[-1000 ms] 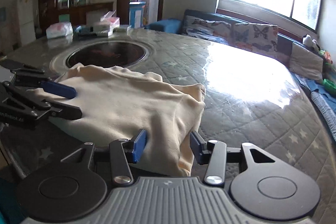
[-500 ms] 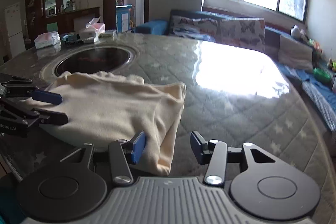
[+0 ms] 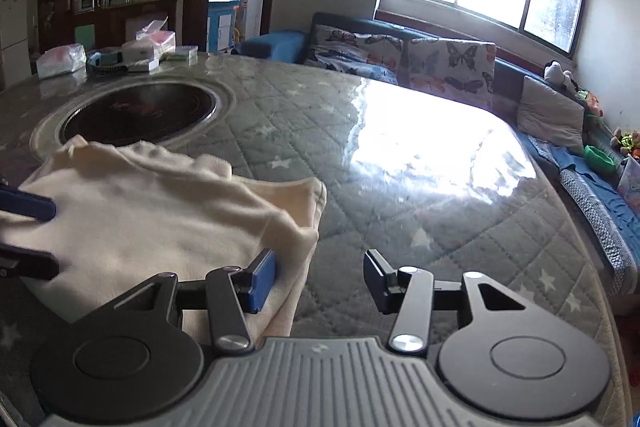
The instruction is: Fold clothes
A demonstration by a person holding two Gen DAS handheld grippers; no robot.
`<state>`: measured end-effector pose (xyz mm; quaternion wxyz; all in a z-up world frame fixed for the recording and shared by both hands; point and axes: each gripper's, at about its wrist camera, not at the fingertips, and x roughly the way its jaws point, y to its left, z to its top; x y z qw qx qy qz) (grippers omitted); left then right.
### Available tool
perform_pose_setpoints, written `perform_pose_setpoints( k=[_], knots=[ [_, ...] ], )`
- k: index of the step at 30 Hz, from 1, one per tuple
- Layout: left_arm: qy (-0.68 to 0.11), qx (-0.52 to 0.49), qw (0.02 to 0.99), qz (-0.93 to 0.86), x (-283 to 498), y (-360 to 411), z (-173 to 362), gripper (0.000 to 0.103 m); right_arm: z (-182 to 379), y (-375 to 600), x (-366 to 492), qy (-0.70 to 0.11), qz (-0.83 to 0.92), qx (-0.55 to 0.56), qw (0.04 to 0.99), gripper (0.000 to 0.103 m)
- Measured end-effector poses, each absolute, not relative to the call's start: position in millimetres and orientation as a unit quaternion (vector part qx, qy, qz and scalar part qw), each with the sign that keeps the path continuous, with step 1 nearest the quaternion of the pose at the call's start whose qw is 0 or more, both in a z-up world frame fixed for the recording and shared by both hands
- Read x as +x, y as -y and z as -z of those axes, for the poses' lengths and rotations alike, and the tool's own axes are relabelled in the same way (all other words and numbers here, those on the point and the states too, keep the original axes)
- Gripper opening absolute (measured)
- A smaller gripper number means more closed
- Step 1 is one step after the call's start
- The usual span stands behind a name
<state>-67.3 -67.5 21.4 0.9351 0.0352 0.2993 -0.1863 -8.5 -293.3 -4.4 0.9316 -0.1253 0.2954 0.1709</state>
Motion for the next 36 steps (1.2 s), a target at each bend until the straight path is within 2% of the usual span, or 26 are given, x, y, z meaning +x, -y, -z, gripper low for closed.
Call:
perform_pose_setpoints(
  k=[6, 14, 19, 26, 36],
  knots=[
    [-0.297, 0.024, 0.938, 0.180, -70.4, 61.0, -22.6, 0.058, 10.9, 280.4, 13.2, -0.311, -0.164, -0.141, 0.925, 0.049],
    [-0.298, -0.003, 0.942, 0.155, -72.8, 39.0, -24.3, 0.058, -6.4, 254.8, 20.4, -0.286, -0.202, -0.141, 0.926, 0.049],
    [-0.293, -0.006, 0.944, 0.153, -77.1, 35.1, -26.7, 0.058, 11.8, 233.4, 41.5, -0.311, -0.207, -0.161, 0.914, 0.049],
    [-0.280, -0.001, 0.953, 0.117, -88.5, 21.4, -28.5, 0.058, -10.3, 228.6, 9.5, -0.286, -0.255, -0.166, 0.908, 0.050],
    [-0.282, -0.009, 0.956, 0.080, -110.2, -3.6, -23.1, 0.059, -7.4, 183.3, -53.7, -0.273, -0.388, -0.193, 0.859, 0.052]
  ],
)
